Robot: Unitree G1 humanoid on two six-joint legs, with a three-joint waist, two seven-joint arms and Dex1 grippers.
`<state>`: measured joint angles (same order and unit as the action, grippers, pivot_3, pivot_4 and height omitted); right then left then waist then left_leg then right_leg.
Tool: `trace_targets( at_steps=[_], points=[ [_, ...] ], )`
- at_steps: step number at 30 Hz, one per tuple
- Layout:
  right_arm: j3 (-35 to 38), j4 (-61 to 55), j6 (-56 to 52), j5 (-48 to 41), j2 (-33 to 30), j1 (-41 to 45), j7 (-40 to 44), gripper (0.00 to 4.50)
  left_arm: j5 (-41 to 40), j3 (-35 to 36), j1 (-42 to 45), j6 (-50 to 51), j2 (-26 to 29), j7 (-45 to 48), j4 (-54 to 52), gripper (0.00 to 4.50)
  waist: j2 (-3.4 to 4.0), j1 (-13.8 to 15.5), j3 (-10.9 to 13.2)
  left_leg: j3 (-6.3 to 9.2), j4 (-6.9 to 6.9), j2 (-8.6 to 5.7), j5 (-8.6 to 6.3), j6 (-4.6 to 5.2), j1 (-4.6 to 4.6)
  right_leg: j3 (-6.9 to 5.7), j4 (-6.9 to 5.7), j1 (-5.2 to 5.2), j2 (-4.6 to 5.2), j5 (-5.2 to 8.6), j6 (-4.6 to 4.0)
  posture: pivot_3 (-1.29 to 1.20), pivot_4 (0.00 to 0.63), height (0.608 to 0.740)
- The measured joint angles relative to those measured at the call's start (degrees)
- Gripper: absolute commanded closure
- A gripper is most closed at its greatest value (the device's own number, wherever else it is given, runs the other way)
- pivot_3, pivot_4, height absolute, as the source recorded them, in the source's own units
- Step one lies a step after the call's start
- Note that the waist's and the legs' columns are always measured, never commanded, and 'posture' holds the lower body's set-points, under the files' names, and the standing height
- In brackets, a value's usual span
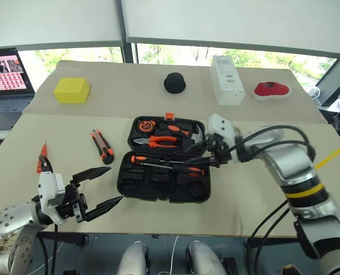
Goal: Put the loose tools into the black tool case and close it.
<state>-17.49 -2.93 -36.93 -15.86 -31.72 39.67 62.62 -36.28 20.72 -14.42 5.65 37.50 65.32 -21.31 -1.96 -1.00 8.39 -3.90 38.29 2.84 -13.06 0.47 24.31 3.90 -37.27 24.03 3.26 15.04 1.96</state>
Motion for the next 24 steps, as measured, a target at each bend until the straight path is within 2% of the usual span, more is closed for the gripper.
trace_targets(
  at_steps=[2,8,18,23,24],
  points=[
    [-1.14,2.25,2.85,1.73,1.60,-0.17,-1.13,4.48,0.33,-0.40,-0.09,-0.07,-0.04,0.05,0.58,0.00,0.00,0.01,0.00,-0.09,0.01,0.00,0.00,-0.01,0.01,0.00,-0.02,0.01,0.01,0.00,0.00,0.00,0.150,0.740],
    [-5.48,5.81,6.55,5.64,3.42,-0.54,-1.36,4.48,0.56,-0.41,-0.90,-0.63,-0.06,0.31,1.64,0.00,0.00,0.10,0.00,-0.21,0.02,0.00,0.01,-0.01,-0.01,0.00,-0.05,0.01,0.01,0.00,0.00,0.00,0.150,0.740],
    [-7.04,7.31,8.01,8.09,3.74,0.47,-0.69,4.48,2.03,-0.40,-0.86,-2.41,0.02,0.77,3.92,0.00,-0.11,0.14,-0.09,-0.27,0.10,0.01,0.04,-0.05,-0.18,0.00,-0.33,-0.05,0.00,0.01,-0.02,0.00,0.150,0.740],
    [-5.80,8.34,7.96,8.00,6.41,0.18,-2.14,4.48,2.50,0.27,-1.41,-3.46,0.04,0.66,4.39,0.00,-0.23,-0.14,-0.17,-0.28,0.09,0.06,0.04,-0.06,-0.25,0.00,-0.40,-0.05,-0.04,0.03,-0.08,0.00,0.150,0.740],
    [-3.73,8.46,8.01,6.60,7.66,-0.85,-2.85,3.91,2.27,0.82,-2.24,-3.41,0.04,0.55,4.39,0.00,-0.23,-0.20,-0.16,-0.28,0.09,0.08,0.04,-0.07,-0.23,0.00,-0.43,-0.01,-0.06,0.04,-0.10,0.00,0.150,0.740]
  ],
)
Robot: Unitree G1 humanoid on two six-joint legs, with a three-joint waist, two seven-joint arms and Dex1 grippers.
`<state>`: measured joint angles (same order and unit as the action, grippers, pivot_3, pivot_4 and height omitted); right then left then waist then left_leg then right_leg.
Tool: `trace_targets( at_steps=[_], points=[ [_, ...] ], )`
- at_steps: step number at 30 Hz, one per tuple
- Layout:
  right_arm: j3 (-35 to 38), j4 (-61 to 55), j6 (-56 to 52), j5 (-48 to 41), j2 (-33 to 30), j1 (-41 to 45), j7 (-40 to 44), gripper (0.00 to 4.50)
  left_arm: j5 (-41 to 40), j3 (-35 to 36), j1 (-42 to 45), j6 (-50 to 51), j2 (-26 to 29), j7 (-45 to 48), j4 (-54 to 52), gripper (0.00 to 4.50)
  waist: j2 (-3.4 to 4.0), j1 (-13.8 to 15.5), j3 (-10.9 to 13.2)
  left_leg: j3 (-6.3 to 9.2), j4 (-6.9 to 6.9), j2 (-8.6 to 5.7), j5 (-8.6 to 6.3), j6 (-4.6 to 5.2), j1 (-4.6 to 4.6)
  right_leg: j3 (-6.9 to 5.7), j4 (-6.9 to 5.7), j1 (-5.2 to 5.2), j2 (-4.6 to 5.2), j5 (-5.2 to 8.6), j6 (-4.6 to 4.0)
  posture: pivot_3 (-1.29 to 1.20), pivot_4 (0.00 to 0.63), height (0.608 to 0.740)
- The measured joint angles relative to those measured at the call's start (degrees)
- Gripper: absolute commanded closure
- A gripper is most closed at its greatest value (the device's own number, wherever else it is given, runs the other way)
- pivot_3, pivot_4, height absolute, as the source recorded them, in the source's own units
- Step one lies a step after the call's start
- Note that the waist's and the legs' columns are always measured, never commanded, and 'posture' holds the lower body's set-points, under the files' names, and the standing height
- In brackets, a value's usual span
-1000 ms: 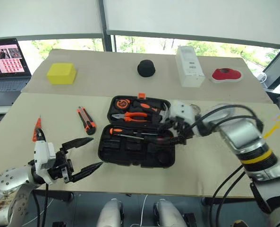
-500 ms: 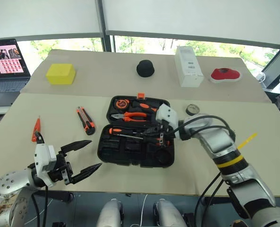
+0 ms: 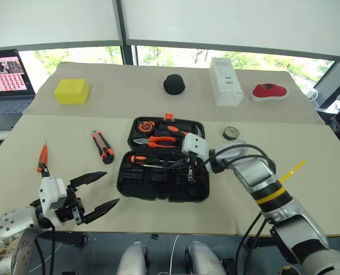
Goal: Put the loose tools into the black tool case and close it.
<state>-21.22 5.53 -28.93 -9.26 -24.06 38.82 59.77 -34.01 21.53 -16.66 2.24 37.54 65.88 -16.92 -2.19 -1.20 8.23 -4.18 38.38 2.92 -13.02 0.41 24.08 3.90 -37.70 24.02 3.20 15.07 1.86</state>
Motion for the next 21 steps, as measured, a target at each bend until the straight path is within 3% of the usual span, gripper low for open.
trace_targets(
  at_steps=[1,5,10,12,14,21],
  points=[
    [1.73,-0.53,0.02,-1.87,0.24,-1.07,0.19,3.74,-0.38,0.65,-0.44,0.12,-0.04,-0.06,-0.01,0.00,0.01,0.07,0.02,0.02,0.00,-0.01,0.00,0.00,0.09,0.00,0.00,0.05,0.01,0.00,0.00,0.00,0.150,0.740],
    [11.71,-6.26,1.69,-10.31,-4.07,-6.68,4.91,2.31,-2.27,6.94,-4.56,-0.28,-1.58,-1.48,0.84,0.00,0.02,0.48,0.03,0.17,-0.01,-0.05,-0.01,0.00,0.17,-0.02,0.12,0.05,0.14,0.03,0.06,0.00,0.150,0.740],
    [23.95,-11.75,15.77,-16.84,-4.29,-20.39,8.14,0.55,-2.24,17.23,-10.35,-1.68,-6.15,-7.68,7.02,0.00,-0.05,0.28,-0.01,0.15,-0.04,-0.06,-0.01,0.00,0.10,-0.07,0.19,-0.05,0.11,0.03,0.07,0.00,0.150,0.740],
    [27.07,-11.74,20.95,-17.05,-3.44,-24.30,8.32,0.07,-1.72,20.29,-11.65,-2.18,-7.47,-10.75,10.05,0.00,-0.06,0.15,-0.01,0.13,-0.03,-0.06,-0.01,0.00,0.03,-0.06,0.14,-0.09,0.08,0.04,0.06,0.00,0.150,0.740],
    [29.19,-10.85,27.87,-16.57,-3.25,-27.86,8.22,0.07,-0.18,22.88,-13.49,-0.23,-7.65,-15.90,13.35,0.00,-0.06,0.08,-0.01,0.05,-0.02,-0.04,-0.01,0.00,-0.09,-0.06,0.12,-0.16,0.05,0.03,0.05,0.00,0.150,0.740],
    [32.02,-7.68,35.14,-19.11,-3.03,-33.98,11.79,0.07,-3.41,27.13,-14.61,10.99,-8.61,-27.10,15.64,0.00,-0.24,0.45,0.12,0.09,-0.04,0.06,-0.03,-0.04,-0.94,-0.15,0.17,-0.84,0.13,0.25,-0.03,0.00,0.150,0.740]
  ],
)
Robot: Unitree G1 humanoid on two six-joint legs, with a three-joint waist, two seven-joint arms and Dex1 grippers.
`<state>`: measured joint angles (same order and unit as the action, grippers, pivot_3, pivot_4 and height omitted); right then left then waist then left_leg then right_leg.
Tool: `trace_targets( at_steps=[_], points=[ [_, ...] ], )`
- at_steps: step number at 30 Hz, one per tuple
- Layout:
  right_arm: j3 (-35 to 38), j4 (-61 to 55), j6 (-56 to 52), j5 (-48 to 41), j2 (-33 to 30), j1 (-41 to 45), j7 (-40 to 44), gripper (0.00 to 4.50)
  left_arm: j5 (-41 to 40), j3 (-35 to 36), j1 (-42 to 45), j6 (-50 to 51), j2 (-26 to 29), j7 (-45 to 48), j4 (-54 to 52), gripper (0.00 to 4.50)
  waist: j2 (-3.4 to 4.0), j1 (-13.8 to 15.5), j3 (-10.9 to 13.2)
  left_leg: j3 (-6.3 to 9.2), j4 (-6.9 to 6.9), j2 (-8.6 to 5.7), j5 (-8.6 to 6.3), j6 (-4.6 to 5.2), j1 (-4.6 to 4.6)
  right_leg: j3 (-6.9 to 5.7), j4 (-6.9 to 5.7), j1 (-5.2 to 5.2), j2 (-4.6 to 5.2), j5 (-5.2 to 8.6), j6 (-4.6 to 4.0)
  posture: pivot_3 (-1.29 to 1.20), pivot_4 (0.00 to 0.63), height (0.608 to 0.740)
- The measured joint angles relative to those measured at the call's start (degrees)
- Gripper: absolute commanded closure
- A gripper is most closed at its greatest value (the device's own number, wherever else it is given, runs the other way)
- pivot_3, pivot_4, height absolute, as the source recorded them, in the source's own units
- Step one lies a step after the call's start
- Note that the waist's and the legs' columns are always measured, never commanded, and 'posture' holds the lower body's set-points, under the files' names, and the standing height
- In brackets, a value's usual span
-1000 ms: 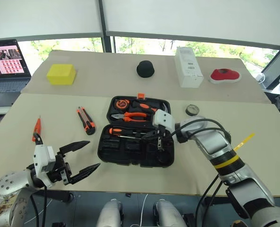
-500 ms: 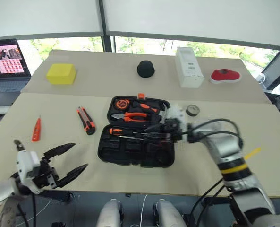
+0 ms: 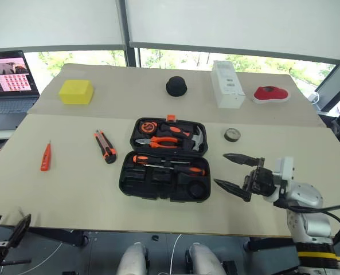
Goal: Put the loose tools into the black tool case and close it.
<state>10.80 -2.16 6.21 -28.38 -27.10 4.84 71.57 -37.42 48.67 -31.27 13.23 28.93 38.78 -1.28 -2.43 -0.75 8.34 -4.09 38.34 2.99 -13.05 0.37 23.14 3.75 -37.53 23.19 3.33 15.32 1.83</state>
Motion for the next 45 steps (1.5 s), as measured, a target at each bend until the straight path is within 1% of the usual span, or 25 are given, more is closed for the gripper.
trace_targets(
  at_steps=[4,5,7,9,10,11,13,17,20,23,26,27,28,29,31,32,33,36,38,41,42,43,45],
  points=[
    [-1.26,-3.28,0.57,-1.30,2.48,-0.12,-2.13,0.07,-5.52,0.68,5.56,9.23,3.40,-5.98,-2.44,0.00,-0.06,0.08,0.00,0.16,0.00,0.00,0.01,-0.03,0.05,0.00,-0.13,-0.06,0.04,-0.02,-0.03,0.00,0.150,0.740],
    [-2.14,-5.42,-0.74,-2.23,2.58,0.65,-3.11,0.07,-6.89,0.68,9.11,13.33,6.24,-9.10,-2.91,0.00,-0.06,0.14,0.01,0.26,0.00,-0.02,0.03,-0.05,0.05,0.00,-0.18,-0.08,0.04,-0.02,-0.03,0.00,0.150,0.740],
    [-3.68,-8.22,-2.72,-2.96,2.58,2.72,-4.28,0.07,-8.12,0.18,14.99,18.28,10.54,-13.18,-3.93,0.00,-0.07,0.06,0.00,0.32,0.00,-0.03,0.07,-0.09,0.03,0.01,-0.22,-0.09,0.03,-0.04,-0.04,0.00,0.150,0.740],
    [-4.89,-9.64,-4.51,-4.02,2.58,4.84,-5.51,0.07,-7.93,-2.38,21.36,23.11,14.46,-16.97,-4.09,0.00,-0.08,0.05,0.01,0.35,0.00,-0.12,0.07,-0.10,0.04,0.01,-0.21,-0.10,0.04,-0.07,0.00,0.00,0.150,0.740],
    [-5.24,-10.05,-5.18,-4.31,2.57,5.53,-5.95,0.07,-7.46,-3.97,24.24,25.18,15.75,-18.61,-3.75,0.00,-0.07,0.07,0.01,0.33,-0.01,-0.13,0.07,-0.10,0.02,0.02,-0.19,-0.11,0.04,-0.08,0.00,0.00,0.150,0.740],
    [-6.02,-10.20,-6.14,-4.38,2.62,7.03,-6.75,0.07,-6.26,-7.23,29.15,28.31,17.69,-21.29,-2.27,0.00,-0.05,0.04,0.02,0.35,-0.01,-0.19,0.07,-0.10,0.04,0.02,-0.21,-0.10,0.04,-0.09,0.03,0.00,0.150,0.740],
    [-6.27,-10.67,-7.09,-4.49,2.55,8.06,-7.73,0.07,-3.62,-12.70,36.33,32.34,19.07,-24.13,1.39,0.00,-0.05,0.00,0.03,0.35,-0.06,-0.22,0.07,-0.10,0.05,0.03,-0.19,-0.09,0.03,-0.12,0.03,0.00,0.150,0.740],
    [-7.58,-10.97,-8.05,-4.51,2.70,9.41,-8.70,0.07,2.45,-23.27,48.80,37.23,19.12,-27.25,12.53,0.00,-0.15,-0.26,0.09,0.35,-0.17,-0.18,0.06,-0.14,0.20,0.02,-0.14,0.05,-0.09,-0.12,0.02,0.00,0.150,0.740],
    [-7.80,-11.59,-8.50,-4.53,2.72,9.38,-9.76,0.07,7.07,-27.87,54.83,37.50,19.08,-27.51,19.91,0.00,-0.21,-0.44,0.13,0.35,-0.26,-0.17,0.04,-0.18,0.24,0.02,-0.09,0.13,-0.10,-0.13,0.00,0.00,0.150,0.740],
    [-7.80,-13.67,-9.13,-4.61,2.71,8.90,-10.84,0.00,11.16,-31.74,59.65,36.95,19.04,-26.83,25.89,0.72,-0.21,-0.18,0.13,0.26,-0.28,-0.19,0.04,-0.18,0.27,0.02,-0.08,0.13,-0.08,-0.13,0.00,0.00,0.150,0.740],
    [-7.76,-14.70,-9.26,-4.65,2.46,7.51,-11.23,0.00,13.11,-32.02,60.65,35.72,19.03,-26.27,27.99,1.80,-0.21,-0.09,0.13,0.24,-0.28,-0.18,0.04,-0.19,0.24,0.03,-0.10,0.10,-0.04,-0.13,0.01,0.00,0.150,0.740],
    [-7.75,-14.70,-9.37,-4.64,2.24,7.18,-11.70,0.00,13.44,-32.01,60.81,35.64,19.03,-25.78,28.42,2.09,-0.21,-0.10,0.13,0.23,-0.28,-0.19,0.06,-0.21,0.23,0.03,-0.10,0.10,-0.03,-0.13,0.01,0.00,0.150,0.740],
    [-7.74,-14.70,-9.46,-4.64,2.11,7.14,-12.01,0.00,13.80,-31.99,60.86,35.65,19.03,-25.44,28.65,2.22,-0.21,-0.12,0.13,0.22,-0.28,-0.19,0.06,-0.21,0.20,0.03,-0.12,0.09,-0.03,-0.13,0.00,0.00,0.150,0.740],
    [-7.72,-14.72,-9.48,-4.64,1.99,7.14,-12.26,0.00,14.22,-31.97,60.83,35.65,19.00,-24.90,28.74,2.82,-0.21,-0.13,0.13,0.22,-0.28,-0.18,0.06,-0.21,0.18,0.03,-0.12,0.08,-0.03,-0.13,0.00,0.00,0.150,0.740],
    [-7.70,-14.73,-9.48,-4.64,1.89,7.14,-12.55,0.00,14.63,-31.79,60.69,35.61,18.87,-24.42,28.68,3.33,-0.21,-0.14,0.13,0.21,-0.28,-0.18,0.06,-0.22,0.16,0.03,-0.13,0.07,-0.03,-0.13,0.00,0.00,0.150,0.740],
    [-7.71,-14.73,-9.48,-4.63,1.85,7.14,-12.76,0.00,14.82,-31.44,60.33,35.48,18.78,-24.11,28.41,3.70,-0.20,-0.15,0.12,0.21,-0.28,-0.18,0.06,-0.22,0.15,0.04,-0.13,0.07,-0.03,-0.12,0.00,0.00,0.150,0.740],
    [-7.71,-14.75,-9.48,-4.62,1.78,7.15,-12.92,0.00,14.84,-30.70,59.38,34.29,18.58,-23.16,27.81,4.03,-0.20,-0.18,0.12,0.21,-0.28,-0.18,0.06,-0.22,0.15,0.04,-0.12,0.07,-0.03,-0.13,0.00,0.00,0.150,0.740],
    [-7.64,-14.77,-9.49,-4.60,0.91,7.07,-12.95,0.00,14.47,-29.29,56.09,30.26,17.86,-18.62,25.69,4.05,-0.20,-0.09,0.13,0.23,-0.28,-0.17,0.06,-0.22,0.21,0.04,-0.10,0.09,0.01,-0.13,0.00,0.00,0.150,0.740],
    [-7.42,-14.84,-9.50,-4.61,-0.14,6.69,-12.72,0.00,13.51,-29.30,53.29,24.17,17.59,-11.54,23.20,4.05,-0.24,0.10,0.15,0.19,-0.28,-0.18,0.06,-0.22,0.27,0.01,-0.07,0.09,0.04,-0.13,0.00,0.00,0.150,0.740],
    [-6.85,-14.85,-9.52,-4.71,-2.19,5.69,-11.70,0.00,11.50,-29.24,51.41,15.55,17.71,0.27,18.71,4.05,-0.33,0.73,0.19,0.12,-0.26,-0.16,0.09,-0.26,0.38,-0.12,0.00,0.09,0.10,-0.13,-0.01,0.00,0.150,0.740],
    [-6.44,-14.83,-9.52,-4.76,-3.26,5.31,-11.13,0.00,10.18,-29.39,51.03,12.12,17.95,5.88,15.71,4.05,-0.33,0.93,0.19,0.10,-0.26,-0.16,0.09,-0.26,0.41,-0.12,0.03,0.09,0.14,-0.13,-0.01,0.00,0.150,0.740],
    [-5.42,-14.78,-9.58,-5.20,-4.37,4.89,-10.41,0.00,8.52,-30.33,50.47,8.42,19.18,14.28,10.92,4.05,-0.33,1.02,0.19,0.08,-0.26,-0.15,0.09,-0.26,0.42,-0.11,0.12,0.06,0.14,-0.14,-0.02,0.00,0.150,0.740],
    [-4.25,-14.75,-9.71,-6.06,-5.95,4.33,-9.87,0.00,7.79,-33.49,50.48,5.22,21.98,23.73,5.40,4.05,-0.29,1.00,0.19,0.05,-0.27,-0.15,0.08,-0.25,0.40,-0.10,0.17,0.04,0.13,-0.14,-0.02,0.00,0.150,0.740]
  ],
)
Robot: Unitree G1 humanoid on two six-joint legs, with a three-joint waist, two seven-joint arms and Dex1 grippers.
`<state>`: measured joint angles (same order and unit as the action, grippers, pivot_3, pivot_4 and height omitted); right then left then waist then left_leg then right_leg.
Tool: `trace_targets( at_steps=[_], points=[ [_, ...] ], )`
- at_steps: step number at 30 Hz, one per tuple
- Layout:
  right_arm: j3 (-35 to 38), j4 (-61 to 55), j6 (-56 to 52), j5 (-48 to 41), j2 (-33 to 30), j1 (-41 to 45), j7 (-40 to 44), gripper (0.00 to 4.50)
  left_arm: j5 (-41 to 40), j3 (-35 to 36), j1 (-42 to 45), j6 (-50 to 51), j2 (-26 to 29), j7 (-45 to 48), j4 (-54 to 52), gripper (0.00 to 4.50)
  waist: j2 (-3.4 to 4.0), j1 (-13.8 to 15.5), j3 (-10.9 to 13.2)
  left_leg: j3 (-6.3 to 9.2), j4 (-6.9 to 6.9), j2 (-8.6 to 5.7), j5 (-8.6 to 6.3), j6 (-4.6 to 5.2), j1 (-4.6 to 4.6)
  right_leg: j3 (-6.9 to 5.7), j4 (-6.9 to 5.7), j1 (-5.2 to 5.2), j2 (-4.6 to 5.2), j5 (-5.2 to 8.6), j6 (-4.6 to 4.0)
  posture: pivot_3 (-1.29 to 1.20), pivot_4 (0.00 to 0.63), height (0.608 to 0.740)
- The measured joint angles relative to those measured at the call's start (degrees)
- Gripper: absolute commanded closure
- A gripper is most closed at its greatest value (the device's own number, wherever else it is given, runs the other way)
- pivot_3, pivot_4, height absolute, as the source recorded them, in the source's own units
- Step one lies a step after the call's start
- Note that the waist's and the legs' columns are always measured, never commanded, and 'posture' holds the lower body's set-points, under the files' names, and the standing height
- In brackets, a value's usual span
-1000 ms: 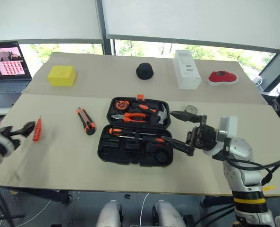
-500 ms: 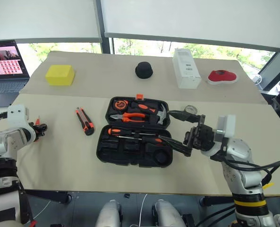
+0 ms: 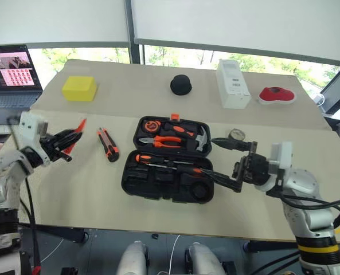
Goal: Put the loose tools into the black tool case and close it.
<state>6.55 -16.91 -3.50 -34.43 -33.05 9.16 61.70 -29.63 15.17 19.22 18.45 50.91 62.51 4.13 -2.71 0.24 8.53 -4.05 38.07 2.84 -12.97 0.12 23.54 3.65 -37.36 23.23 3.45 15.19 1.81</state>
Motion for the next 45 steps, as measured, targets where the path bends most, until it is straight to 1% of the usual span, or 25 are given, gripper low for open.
trace_targets(
  at_steps=[2,3,4,6,9,13,16,21,30,39,41,45],
  points=[
    [1.37,0.14,-0.17,-0.37,-2.00,-1.39,0.99,0.00,1.41,-6.95,1.03,-2.83,3.08,9.34,-4.99,4.05,0.24,0.04,-0.03,-0.03,-0.05,-0.06,0.00,0.01,-0.05,0.01,0.17,-0.12,-0.05,0.00,0.01,0.00,0.150,0.740],
    [1.51,0.18,-0.23,-0.46,-2.34,-1.65,1.35,0.00,2.51,-9.61,1.74,-3.62,3.20,11.63,-5.92,4.05,0.34,0.03,-0.01,-0.07,-0.05,-0.06,0.00,0.03,-0.05,0.04,0.17,-0.11,-0.08,0.00,0.01,0.00,0.150,0.740],
    [1.63,0.14,-0.31,-0.58,-2.44,-2.23,1.68,0.00,4.30,-13.71,3.49,-3.95,2.95,13.61,-6.26,4.05,0.37,0.06,0.00,-0.04,-0.05,-0.04,0.01,0.03,-0.02,0.05,0.16,-0.09,-0.18,0.00,0.01,0.00,0.150,0.740],
    [1.78,0.01,-0.44,-0.59,-2.54,-3.26,1.83,0.00,7.60,-18.69,6.56,-4.26,1.70,14.59,-6.16,4.05,0.35,0.01,0.01,0.03,-0.04,0.00,0.01,0.04,0.02,0.06,0.16,-0.08,-0.31,0.00,0.02,0.00,0.150,0.740],
    [1.89,-1.01,-0.62,-0.60,-2.50,-5.27,1.67,0.00,14.66,-27.06,14.03,-4.42,-2.32,14.47,-4.68,4.05,0.35,0.19,0.01,0.07,0.01,-0.04,0.02,0.05,0.13,0.08,0.19,-0.06,-0.33,-0.02,0.08,0.00,0.150,0.740],
    [1.98,-3.65,-0.73,-0.63,-2.48,-8.35,1.05,0.00,21.44,-33.94,19.11,-5.69,-6.17,14.69,-0.68,4.05,0.34,-0.09,0.02,0.10,0.11,-0.06,-0.01,0.10,0.25,0.12,0.25,-0.01,-0.33,-0.03,0.15,0.00,0.150,0.740],
    [2.47,-4.29,-0.73,-0.63,-2.48,-9.85,0.08,0.00,24.42,-36.32,20.16,-5.87,-6.95,14.94,2.03,4.05,0.33,-0.38,0.02,0.14,0.11,-0.06,-0.01,0.10,0.25,0.11,0.23,0.00,-0.33,-0.03,0.15,0.00,0.150,0.740],
    [2.94,-5.55,-0.73,-0.62,-2.42,-11.07,-1.02,0.00,27.02,-37.64,20.73,-6.04,-7.95,15.87,3.32,4.05,0.34,-0.28,0.03,0.14,0.16,-0.06,-0.01,0.10,0.26,0.10,0.23,-0.02,-0.32,-0.03,0.16,0.00,0.150,0.740],
    [3.01,-6.85,-0.70,-0.60,-1.70,-12.65,-2.58,0.00,30.16,-38.61,21.60,-4.85,-10.09,15.80,3.40,4.05,0.34,-0.12,0.02,0.16,0.25,-0.06,-0.01,0.10,0.25,0.10,0.21,-0.07,-0.32,-0.05,0.19,0.00,0.150,0.740],
    [2.84,-7.30,-0.61,-0.51,-0.33,-12.89,-3.43,0.00,33.72,-41.01,23.18,-3.15,-10.46,16.52,2.75,4.05,0.34,-0.05,0.02,0.18,0.28,-0.07,-0.01,0.10,0.24,0.10,0.18,-0.09,-0.33,-0.05,0.20,0.00,0.150,0.740],
    [2.81,-7.31,-0.61,-0.48,-0.26,-12.89,-3.56,0.00,33.88,-41.04,23.21,-2.40,-10.45,16.89,2.70,3.05,0.35,-0.08,0.02,0.18,0.28,-0.06,-0.01,0.10,0.22,0.10,0.17,-0.09,-0.33,-0.05,0.19,0.00,0.150,0.740],
    [2.81,-7.31,-0.61,-0.48,-0.24,-12.78,-3.94,0.00,32.00,-40.31,22.35,0.18,-10.95,17.85,1.64,1.63,0.38,-0.21,0.02,0.19,0.28,-0.05,-0.01,0.10,0.22,0.10,0.14,-0.08,-0.34,-0.05,0.19,0.00,0.150,0.740]
  ],
)
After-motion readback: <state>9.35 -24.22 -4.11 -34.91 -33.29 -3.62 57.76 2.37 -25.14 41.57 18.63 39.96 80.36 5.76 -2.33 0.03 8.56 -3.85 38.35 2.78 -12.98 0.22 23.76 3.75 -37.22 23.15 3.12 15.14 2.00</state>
